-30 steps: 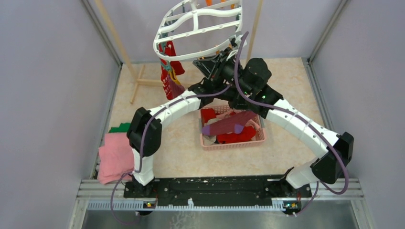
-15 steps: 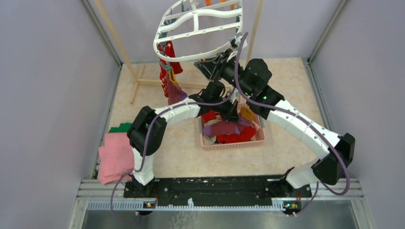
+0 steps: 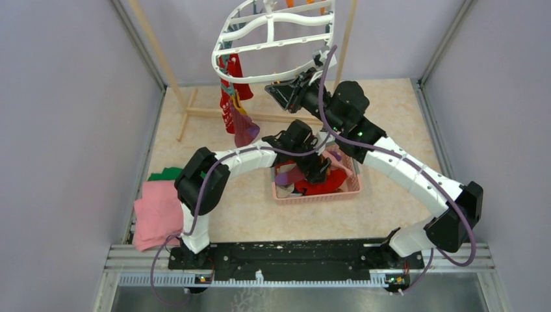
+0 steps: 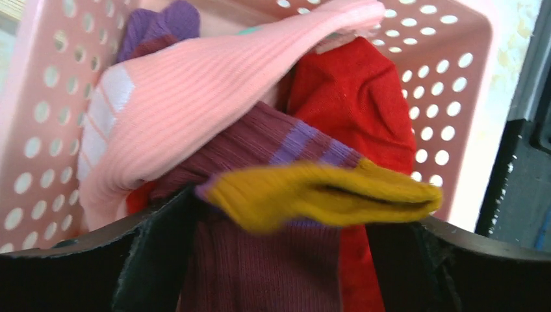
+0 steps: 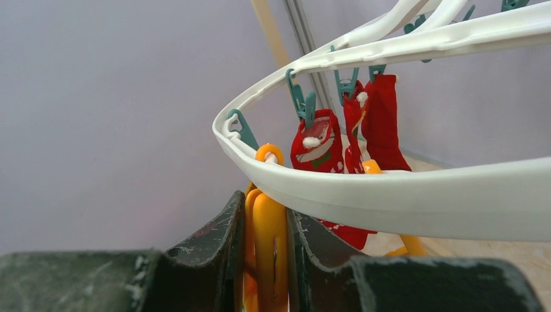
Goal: Remove the socks clipped to the hanger
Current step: Place the sock in the bin, then remove the sock from the hanger.
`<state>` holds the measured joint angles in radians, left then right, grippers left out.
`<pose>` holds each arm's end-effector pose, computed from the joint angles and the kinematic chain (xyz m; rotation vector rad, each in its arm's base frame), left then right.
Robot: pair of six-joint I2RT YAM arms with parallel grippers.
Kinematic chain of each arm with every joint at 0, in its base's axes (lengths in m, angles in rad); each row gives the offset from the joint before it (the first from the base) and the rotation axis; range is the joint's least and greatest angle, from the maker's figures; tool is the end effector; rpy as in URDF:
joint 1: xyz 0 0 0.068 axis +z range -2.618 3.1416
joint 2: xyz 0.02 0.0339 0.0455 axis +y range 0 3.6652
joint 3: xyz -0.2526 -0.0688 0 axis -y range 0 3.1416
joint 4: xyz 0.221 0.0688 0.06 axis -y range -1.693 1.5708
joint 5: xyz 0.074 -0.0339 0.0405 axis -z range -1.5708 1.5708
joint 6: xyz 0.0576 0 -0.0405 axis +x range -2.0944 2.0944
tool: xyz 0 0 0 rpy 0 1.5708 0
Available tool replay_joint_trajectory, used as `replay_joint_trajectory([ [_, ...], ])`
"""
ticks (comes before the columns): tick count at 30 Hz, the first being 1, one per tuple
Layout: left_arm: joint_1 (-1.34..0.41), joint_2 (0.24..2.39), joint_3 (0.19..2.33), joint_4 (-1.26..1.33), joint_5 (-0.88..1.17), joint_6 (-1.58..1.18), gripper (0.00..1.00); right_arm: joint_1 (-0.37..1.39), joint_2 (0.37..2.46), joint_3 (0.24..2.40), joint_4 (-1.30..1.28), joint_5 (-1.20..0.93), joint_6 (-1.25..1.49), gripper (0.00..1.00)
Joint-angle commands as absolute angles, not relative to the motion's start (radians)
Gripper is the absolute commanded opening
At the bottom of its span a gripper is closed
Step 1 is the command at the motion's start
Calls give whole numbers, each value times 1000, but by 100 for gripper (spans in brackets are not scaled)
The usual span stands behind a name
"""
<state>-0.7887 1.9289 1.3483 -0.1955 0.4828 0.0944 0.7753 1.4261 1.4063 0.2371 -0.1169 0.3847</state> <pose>0.2738 -0.3136 0.1914 1.2512 2.0662 -0.8993 0.2337 0.2385 0.4474 -0.3800 1.3838 1.0464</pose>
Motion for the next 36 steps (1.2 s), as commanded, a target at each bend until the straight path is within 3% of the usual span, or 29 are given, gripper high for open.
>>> replay_joint_trajectory([
  [1,-792,1802,1374,-318,511,145,99,766,1375,1406,246,-121,367,0],
  [7,-793,1628,1418,-553,691,268,99,754,1365,1399,244,-125,359,0],
  [15,-762,1471,1437,-883,726,443,99,735,1324,1355,249,-118,363,0],
  [23,-519,1257,1349,-1021,943,641,99,722,1318,1350,247,-130,368,0],
  [30,-237,1230,1334,-1050,974,723,99,716,1321,1354,252,-146,384,0],
  [36,-65,1203,1264,-740,1005,543,94,714,1328,1371,240,-188,388,0],
])
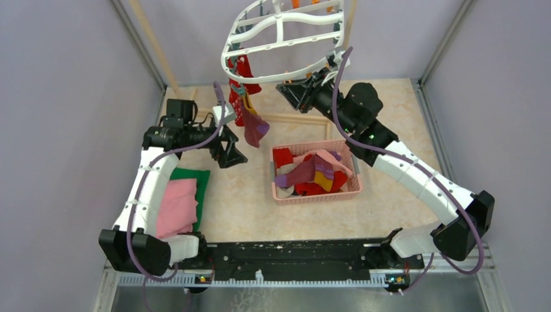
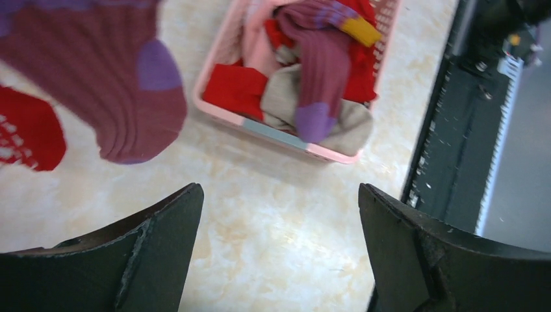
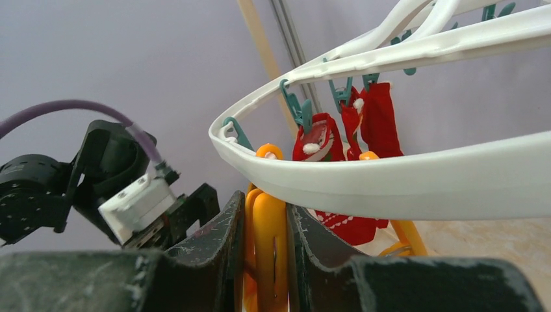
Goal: Remove the socks clipped to the hanger
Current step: Remove the sock from the hanger.
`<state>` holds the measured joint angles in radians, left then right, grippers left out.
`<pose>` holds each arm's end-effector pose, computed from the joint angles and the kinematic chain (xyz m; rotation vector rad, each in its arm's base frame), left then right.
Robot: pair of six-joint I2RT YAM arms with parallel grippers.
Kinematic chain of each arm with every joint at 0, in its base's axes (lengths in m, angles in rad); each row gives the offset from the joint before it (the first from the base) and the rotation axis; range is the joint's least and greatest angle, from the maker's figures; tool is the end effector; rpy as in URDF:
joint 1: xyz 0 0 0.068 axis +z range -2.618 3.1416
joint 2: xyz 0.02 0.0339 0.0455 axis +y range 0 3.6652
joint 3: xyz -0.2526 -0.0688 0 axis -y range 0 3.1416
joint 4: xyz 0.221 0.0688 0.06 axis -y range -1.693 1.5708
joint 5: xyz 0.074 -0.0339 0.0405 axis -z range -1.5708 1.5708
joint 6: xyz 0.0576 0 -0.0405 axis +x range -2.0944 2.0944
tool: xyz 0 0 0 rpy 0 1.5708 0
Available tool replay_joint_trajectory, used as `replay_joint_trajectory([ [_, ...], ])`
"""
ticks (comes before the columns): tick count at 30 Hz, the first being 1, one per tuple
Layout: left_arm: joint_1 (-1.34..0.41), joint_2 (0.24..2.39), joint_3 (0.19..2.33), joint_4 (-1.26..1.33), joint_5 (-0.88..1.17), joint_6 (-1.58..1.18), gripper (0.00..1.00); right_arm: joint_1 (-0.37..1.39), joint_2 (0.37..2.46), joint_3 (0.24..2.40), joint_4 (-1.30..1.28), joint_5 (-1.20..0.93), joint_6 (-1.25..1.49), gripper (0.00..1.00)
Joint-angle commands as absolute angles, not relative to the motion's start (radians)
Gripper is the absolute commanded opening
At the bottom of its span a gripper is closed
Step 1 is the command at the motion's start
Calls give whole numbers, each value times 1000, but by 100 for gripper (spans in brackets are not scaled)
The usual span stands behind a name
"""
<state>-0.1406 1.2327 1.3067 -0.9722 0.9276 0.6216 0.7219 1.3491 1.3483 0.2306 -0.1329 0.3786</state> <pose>0.2112 -0.0764 0.3431 1.1479 1.8547 -0.8649 0.2300 0.2127 0.4496 -0.3578 1.3705 1.0107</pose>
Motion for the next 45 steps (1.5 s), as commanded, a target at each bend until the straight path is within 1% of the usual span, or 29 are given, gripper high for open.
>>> replay_joint_trajectory([
  [1,-41,1205,1248,-681,1010,512,95,714,1327,1373,237,-198,388,0],
  [6,25,1289,1234,-469,1072,376,93,713,1326,1375,231,-249,399,0],
  [11,43,1348,1206,-211,1078,216,89,712,1334,1377,234,-282,411,4],
  [14,44,1376,1186,-101,1150,145,87,709,1344,1382,241,-305,422,5],
  [18,44,1427,1190,6,1230,62,82,708,1357,1397,236,-330,421,6],
  [22,43,1477,1202,76,1375,-50,70,705,1365,1406,227,-346,423,10],
  [24,41,1482,1199,91,1411,-85,55,705,1369,1411,218,-350,422,13],
  [25,42,1476,1191,88,1418,-83,46,704,1373,1414,214,-352,419,15],
  [27,43,1453,1177,77,1408,-76,24,703,1378,1415,210,-361,415,21],
  [28,43,1440,1171,66,1400,-77,15,703,1383,1416,208,-366,413,25],
  [29,43,1424,1166,56,1391,-77,10,705,1387,1416,206,-371,413,28],
  [32,43,1365,1144,27,1327,-80,2,705,1390,1400,214,-373,405,40],
  [33,41,1340,1133,23,1300,-81,0,706,1385,1388,222,-371,399,45],
  [35,41,1283,1107,22,1233,-84,0,706,1372,1360,236,-355,397,57],
  [36,41,1246,1096,19,1204,-88,0,704,1366,1349,239,-349,392,89],
  [37,41,1230,1091,9,1182,-90,0,707,1361,1341,237,-348,387,98],
  [41,40,1166,1097,-61,1135,-109,0,728,1340,1317,191,-318,338,99],
  [45,27,1132,1104,-105,1123,-121,0,756,1291,1200,223,-291,336,99],
])
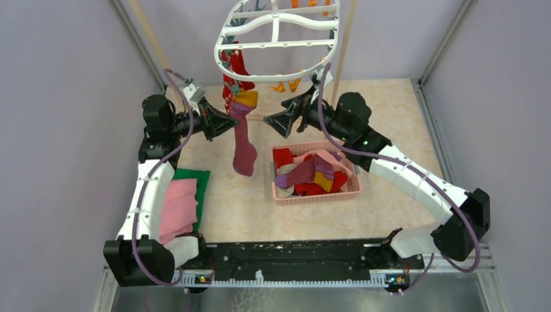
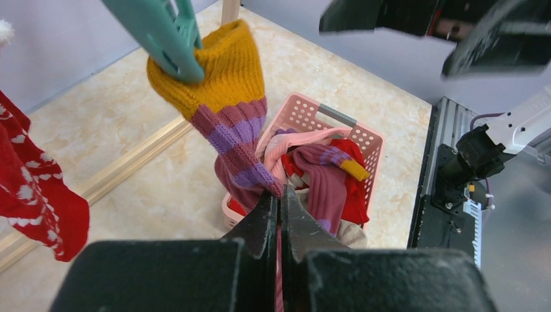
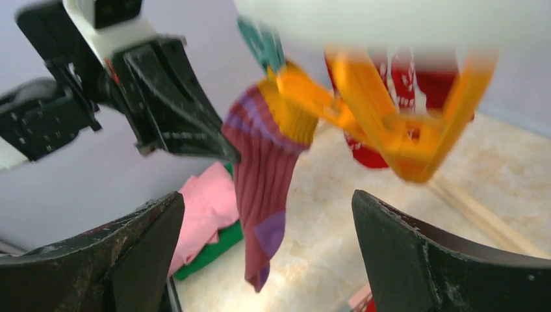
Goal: Remove the socks clipped to the hanger
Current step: Remove the sock from the hanger.
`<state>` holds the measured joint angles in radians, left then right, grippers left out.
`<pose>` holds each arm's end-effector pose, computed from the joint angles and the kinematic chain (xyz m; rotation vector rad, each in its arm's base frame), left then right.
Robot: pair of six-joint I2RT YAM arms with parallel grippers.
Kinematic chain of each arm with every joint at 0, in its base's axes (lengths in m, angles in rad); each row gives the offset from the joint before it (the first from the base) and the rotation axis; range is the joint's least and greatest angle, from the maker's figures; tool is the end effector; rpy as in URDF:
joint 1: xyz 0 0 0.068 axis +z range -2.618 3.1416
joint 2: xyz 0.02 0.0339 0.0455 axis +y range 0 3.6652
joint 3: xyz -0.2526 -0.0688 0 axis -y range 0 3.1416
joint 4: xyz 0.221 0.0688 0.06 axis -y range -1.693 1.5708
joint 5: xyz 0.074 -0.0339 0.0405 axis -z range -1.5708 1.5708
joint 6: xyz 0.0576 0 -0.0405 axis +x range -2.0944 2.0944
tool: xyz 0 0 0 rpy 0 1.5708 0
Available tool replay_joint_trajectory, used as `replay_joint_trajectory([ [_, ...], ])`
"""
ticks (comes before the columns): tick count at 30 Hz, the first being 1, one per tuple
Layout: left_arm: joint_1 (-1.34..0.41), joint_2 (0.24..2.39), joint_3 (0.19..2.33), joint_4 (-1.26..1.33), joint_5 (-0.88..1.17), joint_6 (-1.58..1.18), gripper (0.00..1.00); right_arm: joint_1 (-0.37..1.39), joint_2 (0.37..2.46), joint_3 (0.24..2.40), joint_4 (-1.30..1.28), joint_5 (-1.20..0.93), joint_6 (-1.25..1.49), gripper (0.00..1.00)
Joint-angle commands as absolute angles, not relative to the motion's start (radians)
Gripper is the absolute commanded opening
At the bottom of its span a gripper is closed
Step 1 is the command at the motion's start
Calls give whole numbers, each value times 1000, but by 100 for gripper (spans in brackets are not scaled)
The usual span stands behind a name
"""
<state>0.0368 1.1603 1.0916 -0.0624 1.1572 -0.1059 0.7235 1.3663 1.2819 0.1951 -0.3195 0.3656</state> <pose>0.2419 -0.0439 0.3771 0.7490 1.5554 -1.0233 0.2293 0.2266 0.4162 -0.5479 1.4686 1.1055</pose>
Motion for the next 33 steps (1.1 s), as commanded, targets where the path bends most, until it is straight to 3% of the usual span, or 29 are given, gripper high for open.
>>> replay_joint_trajectory([
  [1,18,1124,1105,-113,1123,-123,0,761,1275,1168,236,-284,344,99],
  [11,-113,1128,1138,-174,1105,-143,0,824,1147,980,246,-192,349,99],
  [15,-243,1166,1228,-280,1055,-64,0,863,1100,998,232,-143,314,99],
  [23,-319,1219,1391,-315,1034,-72,0,880,1126,1061,260,-120,274,99],
  [30,-330,1166,1341,-354,1030,-77,0,880,1213,1259,159,-76,243,99],
  [33,-334,1141,1333,-364,1052,-103,0,880,1231,1237,176,-78,286,99],
])
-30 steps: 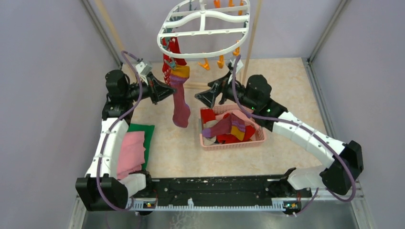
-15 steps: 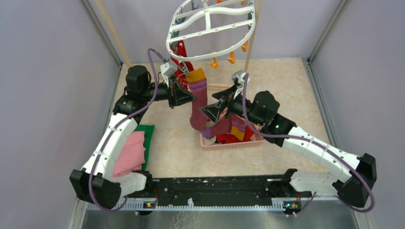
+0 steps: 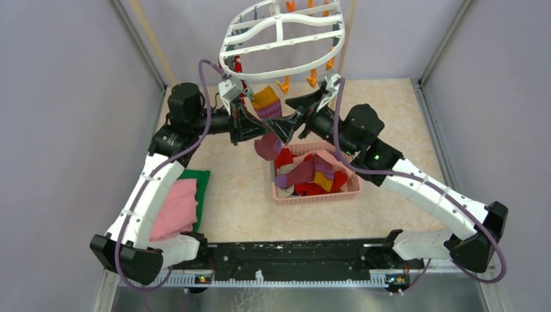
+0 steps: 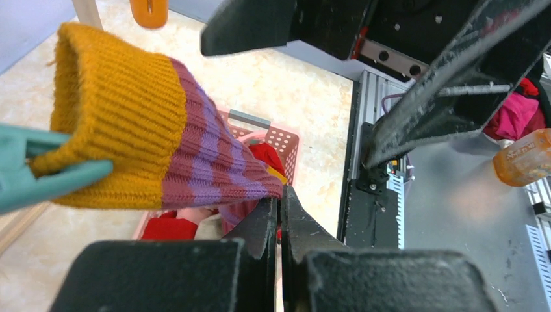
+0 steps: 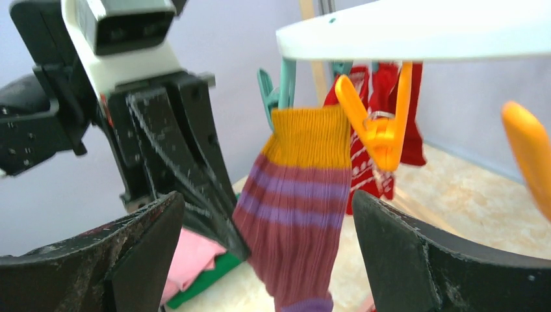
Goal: Remove the socks clipped to the hanger
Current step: Remove the sock from the hanger.
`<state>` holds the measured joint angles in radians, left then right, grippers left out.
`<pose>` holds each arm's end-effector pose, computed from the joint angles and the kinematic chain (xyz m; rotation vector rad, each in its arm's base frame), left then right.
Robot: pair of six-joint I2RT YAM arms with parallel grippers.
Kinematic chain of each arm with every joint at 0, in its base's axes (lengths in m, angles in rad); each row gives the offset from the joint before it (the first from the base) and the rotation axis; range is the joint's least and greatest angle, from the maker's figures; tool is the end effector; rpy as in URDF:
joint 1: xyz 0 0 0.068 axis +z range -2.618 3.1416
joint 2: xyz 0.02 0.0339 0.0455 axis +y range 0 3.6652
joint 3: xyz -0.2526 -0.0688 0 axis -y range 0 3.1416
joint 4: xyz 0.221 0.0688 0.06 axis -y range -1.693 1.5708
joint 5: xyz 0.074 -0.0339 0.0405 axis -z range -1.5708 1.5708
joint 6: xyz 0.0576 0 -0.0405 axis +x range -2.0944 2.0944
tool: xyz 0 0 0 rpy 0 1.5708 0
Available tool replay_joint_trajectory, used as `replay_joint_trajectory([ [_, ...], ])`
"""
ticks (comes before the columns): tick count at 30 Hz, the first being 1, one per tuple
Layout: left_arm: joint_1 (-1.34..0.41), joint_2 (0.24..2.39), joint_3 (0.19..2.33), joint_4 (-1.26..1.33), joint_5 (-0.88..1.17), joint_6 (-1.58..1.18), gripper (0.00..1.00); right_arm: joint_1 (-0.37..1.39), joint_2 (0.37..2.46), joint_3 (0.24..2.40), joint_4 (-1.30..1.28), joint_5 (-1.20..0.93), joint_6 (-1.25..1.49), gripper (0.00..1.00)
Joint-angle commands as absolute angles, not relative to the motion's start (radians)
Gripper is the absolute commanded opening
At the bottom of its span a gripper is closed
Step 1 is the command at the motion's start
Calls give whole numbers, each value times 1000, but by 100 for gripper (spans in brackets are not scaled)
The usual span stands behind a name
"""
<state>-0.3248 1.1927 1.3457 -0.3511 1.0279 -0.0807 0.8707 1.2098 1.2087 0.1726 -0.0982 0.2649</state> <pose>0.2096 -0.1226 0.4208 0.9613 1.5497 -1.1884 0.1769 0.2187 0.4320 -0.5220 1.3818 1.0032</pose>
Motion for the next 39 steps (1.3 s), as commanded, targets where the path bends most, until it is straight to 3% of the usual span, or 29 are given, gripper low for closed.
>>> replay_joint_trajectory([
  [1,-338,1128,1331,-370,1060,-105,0,880,1223,1216,202,-75,293,99],
  [7,-343,1080,1297,-369,1077,-116,0,877,1264,1234,235,-144,356,97],
  [10,-343,1077,1295,-361,1078,-122,0,877,1277,1217,280,-165,396,89],
  [14,-343,1073,1300,-355,1075,-136,0,876,1270,1179,350,-174,423,60],
  [15,-343,1072,1301,-356,1070,-138,0,874,1265,1169,372,-183,437,45],
  [17,-344,1071,1305,-362,1055,-144,0,866,1256,1160,391,-190,450,7],
  [18,-343,1069,1306,-365,1047,-150,2,863,1250,1157,388,-187,451,0],
  [22,-342,1057,1293,-382,1020,-159,56,842,1212,1139,390,-181,466,0],
  [25,-342,1048,1272,-394,996,-151,80,810,1185,1132,397,-213,510,0],
  [31,-337,1067,1293,-425,955,-132,92,737,1145,1160,300,-292,527,0],
  [39,-289,1082,1402,-464,856,-107,92,667,1056,1121,234,-285,514,0],
])
